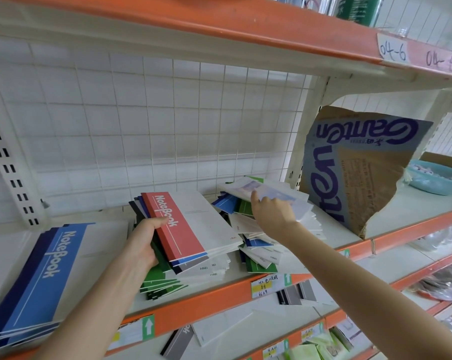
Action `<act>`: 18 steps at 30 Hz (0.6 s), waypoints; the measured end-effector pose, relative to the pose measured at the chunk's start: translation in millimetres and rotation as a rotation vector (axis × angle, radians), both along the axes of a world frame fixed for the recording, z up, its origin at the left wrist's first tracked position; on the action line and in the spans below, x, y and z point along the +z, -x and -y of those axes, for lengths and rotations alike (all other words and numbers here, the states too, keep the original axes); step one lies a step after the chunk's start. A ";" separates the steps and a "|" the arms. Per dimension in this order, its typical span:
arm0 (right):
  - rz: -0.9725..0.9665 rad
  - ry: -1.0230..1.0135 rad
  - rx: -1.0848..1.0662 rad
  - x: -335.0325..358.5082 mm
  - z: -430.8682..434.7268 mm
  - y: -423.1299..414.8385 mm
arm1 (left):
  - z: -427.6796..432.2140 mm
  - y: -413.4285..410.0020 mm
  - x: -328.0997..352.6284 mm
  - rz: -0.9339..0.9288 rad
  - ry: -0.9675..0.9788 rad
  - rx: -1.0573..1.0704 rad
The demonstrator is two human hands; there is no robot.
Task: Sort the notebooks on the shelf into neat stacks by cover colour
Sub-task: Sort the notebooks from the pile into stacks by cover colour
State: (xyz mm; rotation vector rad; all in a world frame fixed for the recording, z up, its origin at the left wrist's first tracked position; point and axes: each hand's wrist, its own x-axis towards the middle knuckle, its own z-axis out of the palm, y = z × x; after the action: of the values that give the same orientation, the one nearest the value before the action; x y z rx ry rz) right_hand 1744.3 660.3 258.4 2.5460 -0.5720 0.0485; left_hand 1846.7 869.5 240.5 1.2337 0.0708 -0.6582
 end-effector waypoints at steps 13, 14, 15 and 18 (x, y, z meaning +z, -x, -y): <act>0.775 -0.107 0.975 5.5 22.1 2.5 | -14.5 -7.1 17.4 0.109 -0.053 -0.019; 0.763 -0.106 1.073 0.6 20.8 1.7 | -19.1 -10.1 18.7 0.111 -0.056 -0.026; 0.749 -0.110 1.137 -5.1 20.0 1.0 | -23.1 -13.5 17.9 0.110 -0.069 -0.041; 0.758 -0.109 1.208 -16.6 20.8 -2.2 | -36.4 -12.0 19.5 0.117 -0.109 -0.073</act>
State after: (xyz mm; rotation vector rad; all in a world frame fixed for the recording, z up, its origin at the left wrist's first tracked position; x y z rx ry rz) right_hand 1746.5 639.5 241.8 2.5142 0.8117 1.4332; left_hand 1858.7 905.9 260.1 1.3827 -0.0362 -0.6509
